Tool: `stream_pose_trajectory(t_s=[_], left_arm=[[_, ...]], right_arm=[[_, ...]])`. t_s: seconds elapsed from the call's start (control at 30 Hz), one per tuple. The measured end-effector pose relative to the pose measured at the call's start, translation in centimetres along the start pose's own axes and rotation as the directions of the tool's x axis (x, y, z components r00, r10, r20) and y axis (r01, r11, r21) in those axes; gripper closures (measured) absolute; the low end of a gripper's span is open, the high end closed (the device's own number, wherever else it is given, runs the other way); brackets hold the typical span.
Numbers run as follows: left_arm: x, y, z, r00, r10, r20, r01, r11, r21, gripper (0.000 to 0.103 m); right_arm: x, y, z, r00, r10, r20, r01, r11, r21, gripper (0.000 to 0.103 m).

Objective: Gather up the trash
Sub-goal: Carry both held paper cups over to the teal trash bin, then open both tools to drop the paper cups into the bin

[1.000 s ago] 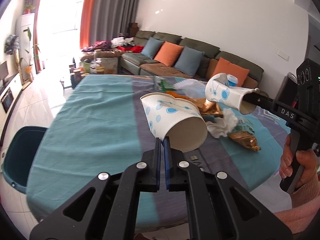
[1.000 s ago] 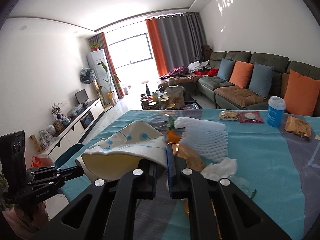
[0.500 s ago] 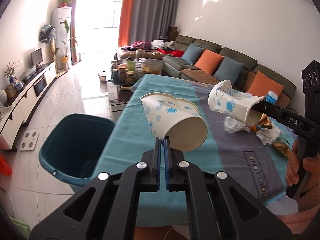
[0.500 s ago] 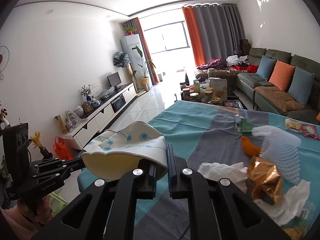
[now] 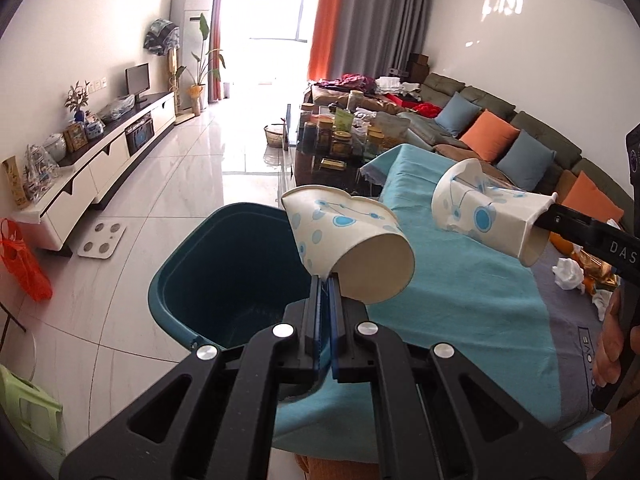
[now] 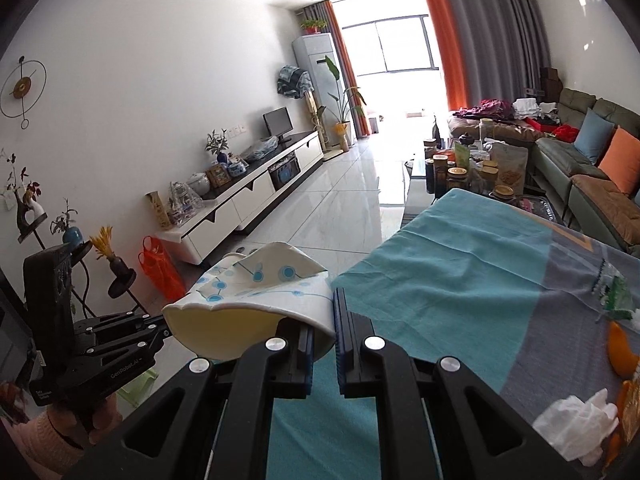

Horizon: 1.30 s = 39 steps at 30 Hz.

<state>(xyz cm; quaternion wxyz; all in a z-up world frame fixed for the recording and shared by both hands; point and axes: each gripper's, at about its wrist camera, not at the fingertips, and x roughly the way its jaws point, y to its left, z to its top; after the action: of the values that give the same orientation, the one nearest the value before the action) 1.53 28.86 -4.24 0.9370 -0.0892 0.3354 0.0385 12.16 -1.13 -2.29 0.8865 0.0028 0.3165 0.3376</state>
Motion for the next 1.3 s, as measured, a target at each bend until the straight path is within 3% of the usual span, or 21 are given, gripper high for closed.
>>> stream_pose_trajectory(t_s=[0.37, 0.7, 0.9, 1.07, 1.17, 1.23, 1.3], left_arm=[[4.9, 5.1, 0.8, 0.994, 0.085, -0.075, -0.091, 0.993, -0.082, 0.099], [9.4, 6.0, 0.5, 0.978, 0.124, -0.166, -0.143, 0.984, -0.109, 0.099], [11.8, 6.6, 0.0, 0.969, 0.125, -0.214, -0.155, 0.979, -0.131, 0.097], [11.8, 6.1, -0.1, 0.972, 0.131, -0.198, -0.159, 0.978, -0.134, 0.082], [10.2, 5.5, 0.0, 0.979, 0.129, -0.159, -0.151, 0.979, -0.137, 0.074], [8.6, 4.6, 0.2, 0.988, 0.113, -0.108, -0.126, 0.984, -0.124, 0.058], [6.7, 3.0, 0.7, 0.994, 0.095, -0.046, -0.099, 0.991, -0.086, 0.049]], right_arm=[[7.0, 2.7, 1.4, 0.993, 0.009, -0.121, -0.018, 0.998, -0.068, 0.095], [12.0, 3.8, 0.8, 0.967, -0.04, -0.25, 0.01, 0.993, -0.12, 0.095], [13.8, 4.2, 1.0, 0.953, -0.058, -0.299, 0.022, 0.992, -0.122, 0.083], [12.4, 4.1, 1.2, 0.962, -0.041, -0.268, 0.011, 0.994, -0.112, 0.073], [10.7, 3.3, 1.2, 0.969, -0.02, -0.247, -0.002, 0.996, -0.088, 0.073], [8.7, 2.7, 0.8, 0.976, -0.006, -0.217, -0.011, 0.997, -0.076, 0.067], [6.1, 2.0, 0.3, 0.985, -0.002, -0.174, -0.01, 0.998, -0.068, 0.061]])
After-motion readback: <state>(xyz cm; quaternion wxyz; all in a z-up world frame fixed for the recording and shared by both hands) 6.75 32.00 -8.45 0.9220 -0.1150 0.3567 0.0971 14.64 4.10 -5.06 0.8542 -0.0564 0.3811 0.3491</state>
